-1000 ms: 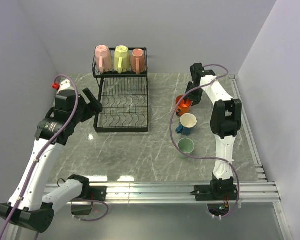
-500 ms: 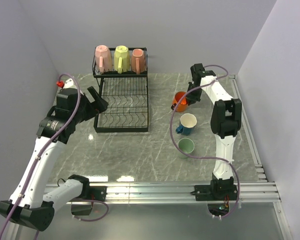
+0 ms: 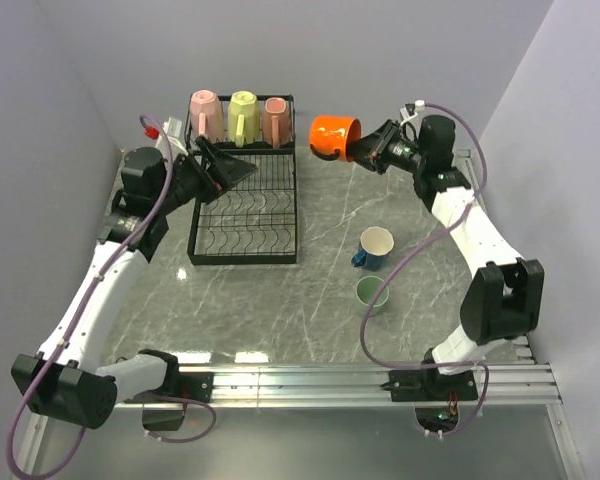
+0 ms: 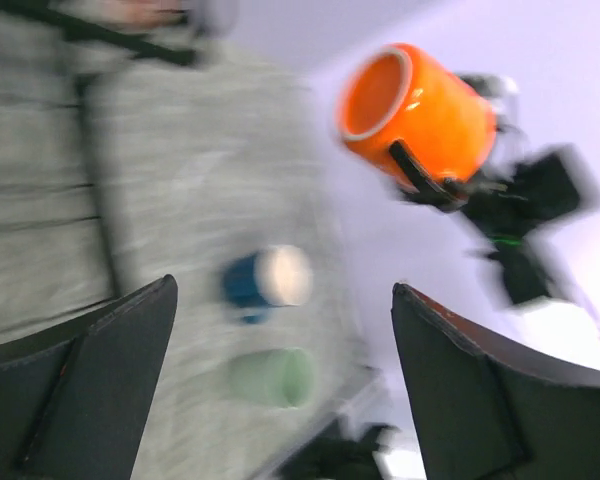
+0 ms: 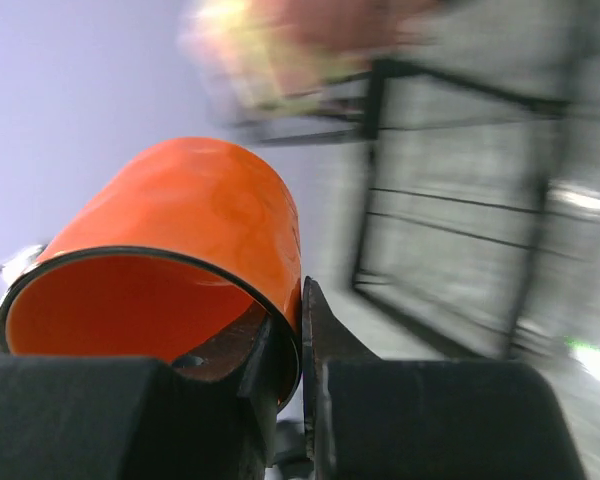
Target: Load the cups into the dish rack
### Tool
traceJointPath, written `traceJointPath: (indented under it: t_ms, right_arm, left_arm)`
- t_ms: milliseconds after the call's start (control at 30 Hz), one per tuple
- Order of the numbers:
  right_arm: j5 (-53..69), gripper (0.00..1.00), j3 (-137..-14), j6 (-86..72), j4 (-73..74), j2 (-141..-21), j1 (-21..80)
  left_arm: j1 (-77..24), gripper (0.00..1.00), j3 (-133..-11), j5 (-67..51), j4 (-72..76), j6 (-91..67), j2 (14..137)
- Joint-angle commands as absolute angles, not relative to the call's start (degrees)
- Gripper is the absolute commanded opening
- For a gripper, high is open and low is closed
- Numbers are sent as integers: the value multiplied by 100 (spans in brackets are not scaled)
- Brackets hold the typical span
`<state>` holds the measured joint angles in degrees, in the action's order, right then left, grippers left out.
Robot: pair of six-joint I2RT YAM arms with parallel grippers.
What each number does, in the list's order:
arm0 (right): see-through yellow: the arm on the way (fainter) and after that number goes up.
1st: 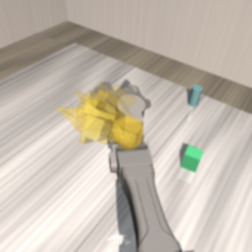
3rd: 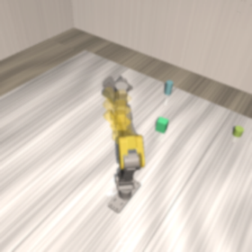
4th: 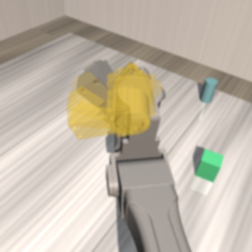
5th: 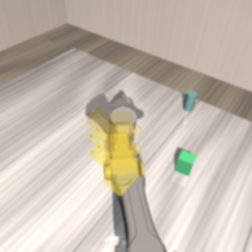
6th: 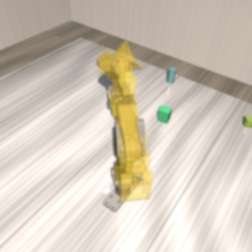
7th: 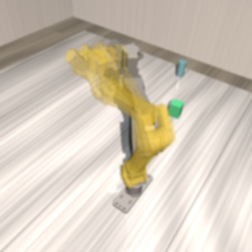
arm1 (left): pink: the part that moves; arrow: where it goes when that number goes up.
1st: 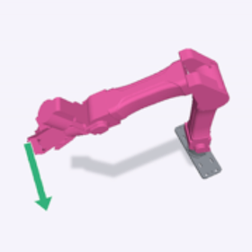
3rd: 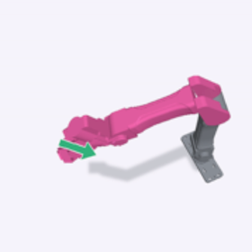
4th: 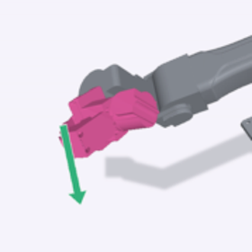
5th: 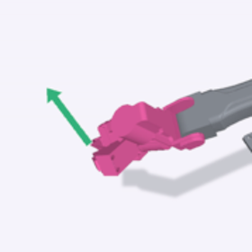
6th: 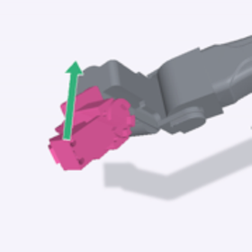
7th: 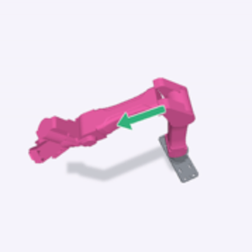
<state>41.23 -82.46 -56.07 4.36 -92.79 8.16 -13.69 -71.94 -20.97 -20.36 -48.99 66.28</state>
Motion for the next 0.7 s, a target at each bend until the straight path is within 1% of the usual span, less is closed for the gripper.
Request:
traceJointPath:
  t_ms: [0, 33, 67, 167, 367, 467, 533, 667]
  right_arm:
    - [5273, 0, -7437, -7967, -3149, -8966, 844]
    - [5291, 0, -7305, -8128, -3408, -8826, 852]
    - [5282, 0, -7112, -8252, -3610, -8755, 844]
    - [5256, 0, -6813, -8595, -4156, -8517, 870]
    - [5194, 0, -6566, -8578, -4289, -8183, 905]
    - [5203, 0, -6426, -8456, -4385, -8034, 923]
    - [5255, 0, -6407, -8088, -4185, -7920, 940]
    - [5300, 0, -6416, -7173, -3325, -7787, 1089]
  left_arm:
    - [-1415, 92, -6427, -4129, 1224, -6553, 6758]
    - [-1493, 91, -6233, -4253, 1892, -7244, 6828]
    - [-1538, 91, -5988, -4463, 2795, -7512, 6881]
    - [-1836, 89, -6072, -4736, 3435, -7936, 7224]
    - [-2601, 84, -6706, -4676, 3208, -7708, 7857]
    - [-2707, 81, -6548, -4535, 3900, -8111, 7980]
    - [-2724, 79, -6513, -4526, 4296, -8384, 8059]
    - [-2725, 77, -6741, -4640, 4131, -8394, 8147]
